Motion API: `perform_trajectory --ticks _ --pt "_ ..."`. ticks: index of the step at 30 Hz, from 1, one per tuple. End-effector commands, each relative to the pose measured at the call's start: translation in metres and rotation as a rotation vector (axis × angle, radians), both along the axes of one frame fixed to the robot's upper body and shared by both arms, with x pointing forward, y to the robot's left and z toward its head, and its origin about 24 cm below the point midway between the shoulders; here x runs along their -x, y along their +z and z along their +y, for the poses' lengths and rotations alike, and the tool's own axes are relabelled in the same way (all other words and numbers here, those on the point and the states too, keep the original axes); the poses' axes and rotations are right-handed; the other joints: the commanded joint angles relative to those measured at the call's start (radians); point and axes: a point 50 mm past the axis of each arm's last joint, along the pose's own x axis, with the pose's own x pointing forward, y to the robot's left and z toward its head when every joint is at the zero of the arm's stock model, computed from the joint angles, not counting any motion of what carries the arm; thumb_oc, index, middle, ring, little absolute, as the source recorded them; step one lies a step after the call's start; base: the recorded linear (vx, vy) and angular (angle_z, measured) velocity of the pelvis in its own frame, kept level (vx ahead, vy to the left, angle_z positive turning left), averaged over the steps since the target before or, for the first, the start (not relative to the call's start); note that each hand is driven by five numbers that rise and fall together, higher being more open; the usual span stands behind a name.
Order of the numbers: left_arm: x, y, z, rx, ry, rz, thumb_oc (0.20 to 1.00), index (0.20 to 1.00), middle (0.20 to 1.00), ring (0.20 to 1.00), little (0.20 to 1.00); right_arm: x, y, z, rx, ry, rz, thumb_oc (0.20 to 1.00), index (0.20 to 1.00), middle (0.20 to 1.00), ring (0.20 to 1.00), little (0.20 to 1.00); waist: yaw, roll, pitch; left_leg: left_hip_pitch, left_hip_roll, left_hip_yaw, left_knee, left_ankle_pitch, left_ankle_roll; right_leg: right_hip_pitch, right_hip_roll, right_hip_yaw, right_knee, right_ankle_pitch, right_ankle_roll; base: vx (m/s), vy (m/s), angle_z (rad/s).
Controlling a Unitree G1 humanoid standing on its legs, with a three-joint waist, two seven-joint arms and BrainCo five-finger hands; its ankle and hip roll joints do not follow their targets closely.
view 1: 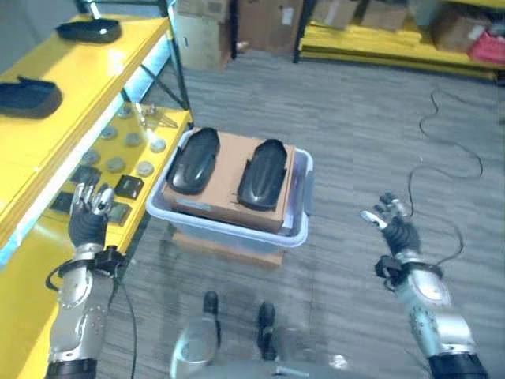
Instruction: Move parts from the plastic box to the shelf.
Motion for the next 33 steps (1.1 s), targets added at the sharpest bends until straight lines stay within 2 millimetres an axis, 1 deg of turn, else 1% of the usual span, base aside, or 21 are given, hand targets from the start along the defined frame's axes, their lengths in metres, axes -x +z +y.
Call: perform_trajectory --ticks 1,3,4,6,7,9,11,14,15,17,22,23,24,26,27,28,30,33 --pt "0.01 0.026 0.007 -0.046 0.03 -0.127 1.0 1.0 1.0 1.0 1.0 -0.001 0.023 0.003 0.039 0.006 -0.129 1.0 1.0 1.0 1.0 1.0 0.031 -0.004 -0.073 0.058 -0.028 -0.029 -0.083 0.085 -0.002 0.159 -0.046 -0.037 -0.326 0.176 0.1 0.12 0.177 0.1" --pt "0.011 0.029 0.005 -0.079 0.027 -0.124 1.0 1.0 1.0 1.0 1.0 0.002 0.022 0.001 0.039 -0.009 -0.126 1.0 1.0 1.0 1.0 1.0 0.037 -0.001 -0.074 0.084 -0.033 -0.018 -0.106 0.078 -0.003 0.164 -0.063 -0.058 -0.328 0.18 0.114 0.12 0.131 -0.44" --pt "0.013 0.028 0.007 -0.082 0.02 -0.107 1.0 1.0 1.0 1.0 1.0 0.003 0.021 0.0 0.053 -0.018 -0.125 1.0 1.0 1.0 1.0 1.0 0.047 0.002 -0.079 0.104 -0.04 -0.016 -0.124 0.072 -0.002 0.164 -0.078 -0.072 -0.328 0.184 0.127 0.13 0.132 0.0" --pt "0.015 0.027 0.009 -0.084 0.021 -0.097 1.0 1.0 1.0 1.0 1.0 0.002 0.02 0.001 0.066 -0.025 -0.125 1.0 1.0 1.0 1.0 1.0 0.056 0.005 -0.084 0.115 -0.042 -0.004 -0.131 0.066 0.001 0.164 -0.089 -0.087 -0.326 0.186 0.136 0.11 0.106 0.07" --pt "0.016 0.027 0.01 -0.095 0.019 -0.086 1.0 1.0 1.0 1.0 1.0 -0.002 0.02 0.004 0.083 -0.027 -0.122 1.0 1.0 1.0 1.0 1.0 0.074 0.008 -0.087 0.124 -0.043 0.015 -0.132 0.059 0.006 0.16 -0.106 -0.118 -0.318 0.189 0.146 0.09 0.085 -0.18" --pt "0.017 0.028 0.012 -0.108 0.016 -0.079 1.0 1.0 1.0 1.0 1.0 -0.009 0.021 0.007 0.09 -0.031 -0.127 1.0 1.0 1.0 1.0 1.0 0.094 0.012 -0.086 0.131 -0.038 0.036 -0.132 0.051 0.01 0.152 -0.118 -0.151 -0.304 0.188 0.152 0.06 0.055 -0.41" --pt "0.017 0.028 0.013 -0.109 0.014 -0.074 1.0 1.0 1.0 1.0 1.0 -0.016 0.023 0.005 0.114 -0.052 -0.133 1.0 1.0 1.0 1.0 1.0 0.112 0.014 -0.086 0.129 -0.035 0.046 -0.13 0.045 0.013 0.156 -0.126 -0.173 -0.31 0.188 0.153 0.05 0.025 -0.39" --pt "0.013 0.029 0.011 -0.096 -0.004 -0.07 1.0 1.0 1.0 1.0 1.0 -0.026 0.031 0.0 0.146 -0.104 -0.162 1.0 1.0 1.0 1.0 1.0 0.126 0.012 -0.084 0.105 -0.038 0.041 -0.117 0.042 0.013 0.157 -0.125 -0.173 -0.332 0.195 0.151 0.01 -0.014 -0.07" --pt "0.009 0.031 0.007 -0.117 -0.032 -0.078 1.0 1.0 1.0 1.0 1.0 -0.034 0.039 -0.005 0.159 -0.147 -0.203 1.0 1.0 1.0 1.0 1.0 0.14 0.006 -0.077 0.076 -0.038 0.033 -0.101 0.042 0.011 0.16 -0.121 -0.169 -0.354 0.203 0.148 -0.01 -0.068 0.13" --pt "0.007 0.033 0.005 -0.122 -0.052 -0.086 1.0 1.0 1.0 1.0 1.0 -0.037 0.046 -0.008 0.173 -0.176 -0.233 1.0 1.0 1.0 1.0 1.0 0.149 0.001 -0.073 0.056 -0.037 0.024 -0.089 0.042 0.008 0.161 -0.118 -0.171 -0.367 0.209 0.147 0.0 -0.082 0.1" --pt "0.001 0.044 -0.003 -0.157 -0.141 -0.139 1.0 1.0 1.0 1.0 1.0 -0.053 0.069 -0.021 0.228 -0.297 -0.294 1.0 1.0 1.0 1.0 1.0 0.184 -0.009 -0.036 -0.038 -0.039 -0.006 -0.031 0.043 0.002 0.155 -0.114 -0.181 -0.376 0.208 0.141 -0.02 -0.083 0.21" --pt "-0.002 0.049 -0.005 -0.167 -0.155 -0.159 1.0 1.0 1.0 1.0 1.0 -0.059 0.075 -0.026 0.248 -0.333 -0.3 1.0 1.0 1.0 1.0 1.0 0.193 -0.01 -0.022 -0.071 -0.04 -0.014 -0.011 0.045 -0.001 0.148 -0.113 -0.185 -0.372 0.204 0.138 -0.12 -0.106 0.19" --pt "-0.007 0.056 -0.007 -0.177 -0.173 -0.192 1.0 1.0 1.0 1.0 1.0 -0.068 0.085 -0.03 0.262 -0.361 -0.318 1.0 1.0 1.0 1.0 1.0 0.203 -0.01 0.001 -0.118 -0.042 -0.022 0.016 0.047 -0.005 0.136 -0.112 -0.19 -0.366 0.199 0.135 -0.14 -0.095 0.19" --pt "-0.012 0.063 -0.01 -0.184 -0.189 -0.219 1.0 1.0 1.0 1.0 1.0 -0.077 0.093 -0.031 0.262 -0.39 -0.327 1.0 1.0 1.0 1.0 1.0 0.213 -0.009 0.022 -0.159 -0.044 -0.031 0.041 0.048 -0.007 0.123 -0.111 -0.197 -0.362 0.194 0.132 -0.15 -0.069 0.21" --pt "-0.016 0.071 -0.013 -0.194 -0.207 -0.251 1.0 1.0 1.0 1.0 1.0 -0.088 0.099 -0.033 0.255 -0.409 -0.313 1.0 1.0 1.0 1.0 1.0 0.226 -0.006 0.049 -0.197 -0.051 -0.044 0.058 0.05 -0.008 0.111 -0.11 -0.207 -0.358 0.19 0.13 -0.16 -0.063 0.24" --pt "-0.019 0.076 -0.015 -0.197 -0.218 -0.27 1.0 1.0 1.0 1.0 1.0 -0.093 0.103 -0.035 0.239 -0.419 -0.317 1.0 1.0 1.0 1.0 1.0 0.235 -0.003 0.064 -0.22 -0.055 -0.05 0.065 0.052 -0.008 0.104 -0.111 -0.214 -0.357 0.187 0.129 -0.16 -0.063 0.27" --pt "-0.022 0.083 -0.02 -0.218 -0.245 -0.304 1.0 1.0 1.0 1.0 1.0 -0.102 0.109 -0.039 0.233 -0.452 -0.317 1.0 1.0 1.0 1.0 1.0 0.257 0.003 0.096 -0.256 -0.066 -0.066 0.075 0.052 -0.007 0.094 -0.11 -0.228 -0.357 0.182 0.128 -0.11 -0.041 0.3" --pt "-0.024 0.085 -0.023 -0.221 -0.27 -0.319 1.0 1.0 1.0 1.0 1.0 -0.108 0.111 -0.041 0.201 -0.475 -0.314 1.0 1.0 1.0 1.0 1.0 0.275 0.01 0.118 -0.286 -0.08 -0.08 0.079 0.059 -0.004 0.085 -0.113 -0.242 -0.363 0.182 0.128 -0.06 -0.002 0.15"
